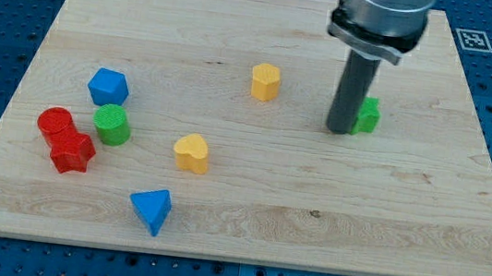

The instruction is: Push the green star to up

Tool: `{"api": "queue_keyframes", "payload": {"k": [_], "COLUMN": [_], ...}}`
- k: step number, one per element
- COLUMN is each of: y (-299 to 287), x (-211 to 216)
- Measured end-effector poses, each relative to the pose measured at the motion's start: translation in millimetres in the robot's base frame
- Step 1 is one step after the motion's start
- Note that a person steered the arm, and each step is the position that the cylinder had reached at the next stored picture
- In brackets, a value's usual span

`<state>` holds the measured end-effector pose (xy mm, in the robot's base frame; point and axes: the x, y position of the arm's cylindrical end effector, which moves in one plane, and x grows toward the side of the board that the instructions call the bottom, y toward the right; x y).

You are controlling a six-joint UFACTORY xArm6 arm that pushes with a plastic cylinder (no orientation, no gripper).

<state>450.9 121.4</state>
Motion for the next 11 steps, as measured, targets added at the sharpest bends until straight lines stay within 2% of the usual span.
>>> {"api": "queue_keyframes", "payload": {"k": [1,3,6,9,11], "y": [24.5,30.2,34.0,72.5,74.1], "x": [2.6,3.7,-52.3,-48.9,-68.6]}}
